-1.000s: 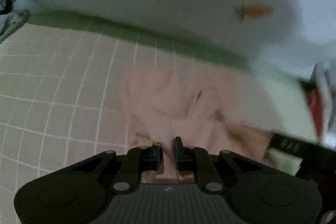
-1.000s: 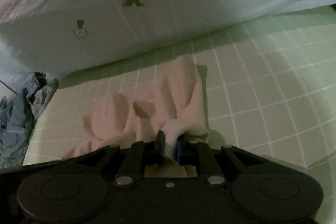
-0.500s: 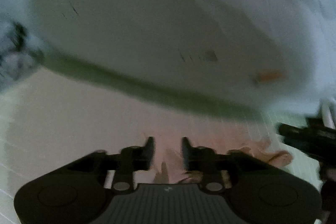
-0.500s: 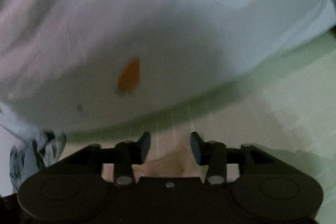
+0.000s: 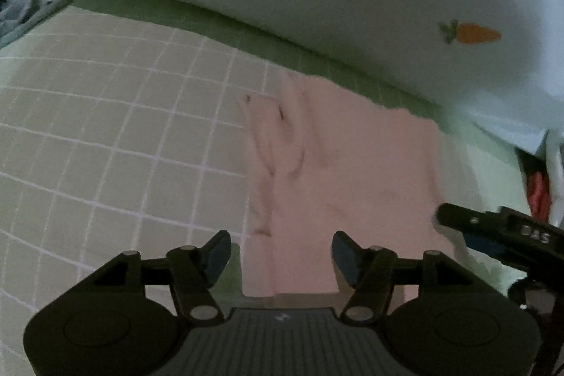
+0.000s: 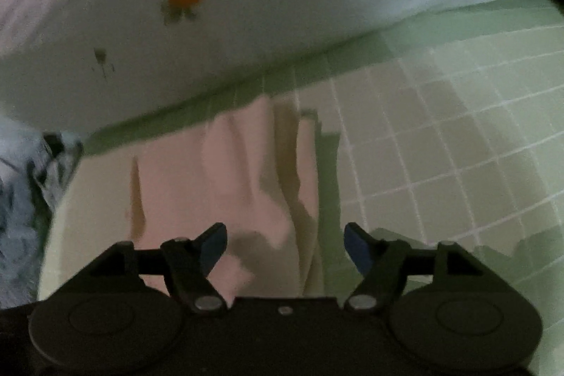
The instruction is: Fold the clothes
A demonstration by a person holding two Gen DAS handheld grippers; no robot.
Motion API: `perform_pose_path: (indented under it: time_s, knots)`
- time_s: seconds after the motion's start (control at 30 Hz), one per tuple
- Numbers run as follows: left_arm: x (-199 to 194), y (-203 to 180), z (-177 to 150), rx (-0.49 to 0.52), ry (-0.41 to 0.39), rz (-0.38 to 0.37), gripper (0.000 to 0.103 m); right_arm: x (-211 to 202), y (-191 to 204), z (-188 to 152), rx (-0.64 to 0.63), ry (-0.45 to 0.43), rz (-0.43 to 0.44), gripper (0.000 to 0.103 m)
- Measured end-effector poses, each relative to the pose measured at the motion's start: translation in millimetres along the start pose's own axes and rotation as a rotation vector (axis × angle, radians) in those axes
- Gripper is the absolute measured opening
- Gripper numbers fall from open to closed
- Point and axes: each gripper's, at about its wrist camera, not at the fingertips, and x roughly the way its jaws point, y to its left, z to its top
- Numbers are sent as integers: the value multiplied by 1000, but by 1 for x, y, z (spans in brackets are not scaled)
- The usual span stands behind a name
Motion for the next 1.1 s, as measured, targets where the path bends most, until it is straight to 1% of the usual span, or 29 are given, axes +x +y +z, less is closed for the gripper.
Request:
perform_pose_path:
  time_s: [0.1, 0.13, 0.2, 0.3, 0.33, 0.37, 0.4, 0.43, 0.47, 0.5, 0.53, 0.6, 0.73, 0.8, 0.93, 1.1]
  knots:
    - [6, 3, 0, -10, 1, -9, 65, 10, 3, -2, 5, 22, -2, 79]
    - [7, 5, 0, -22, -2, -21, 65, 12, 3, -2, 4, 20, -1, 82]
    - [7, 11, 0, -44, -6, -49, 65, 14, 5, -2, -13, 4, 0, 83]
    - [10, 15, -1, -60, -25, -101, 63, 19, 14, -2, -53, 3, -3, 83]
    - [11, 14, -1, -59, -34, -117, 60, 21, 17, -2, -63, 6, -4, 81]
    - [13, 13, -2, -58, -42, -132, 55, 23, 21, -2, -73, 10, -6, 78]
    - [12, 12, -3, -47, -44, -153, 43, 23, 23, -2, -77, 15, -2, 67]
    - [8, 12, -5, -46, -48, -162, 36, 20, 24, -3, -71, 21, 6, 59]
    - [5, 11, -7, -47, -52, -169, 31, 17, 25, -4, -62, 27, 11, 56]
    - [1, 10, -9, -49, -55, -176, 24, 12, 27, -8, -65, 27, 10, 44]
    - [-8, 11, -14, -49, -66, -185, 22, 4, 30, -13, -79, 24, 4, 35]
    - [-27, 11, -26, -45, -76, -222, 20, -11, 37, -24, -108, 16, -9, 32]
    - [-63, 9, -59, 16, -74, -237, 20, -49, 43, -71, -99, -4, -23, 30]
    - [-77, 10, -80, 50, -57, -243, 20, -66, 44, -99, -76, -6, -35, 30]
    - [-91, 18, -113, 84, -3, -270, 19, -91, 43, -147, -34, 0, -69, 29]
    - [-100, 12, -142, 157, 42, -315, 19, -124, 37, -190, 44, -39, -128, 29]
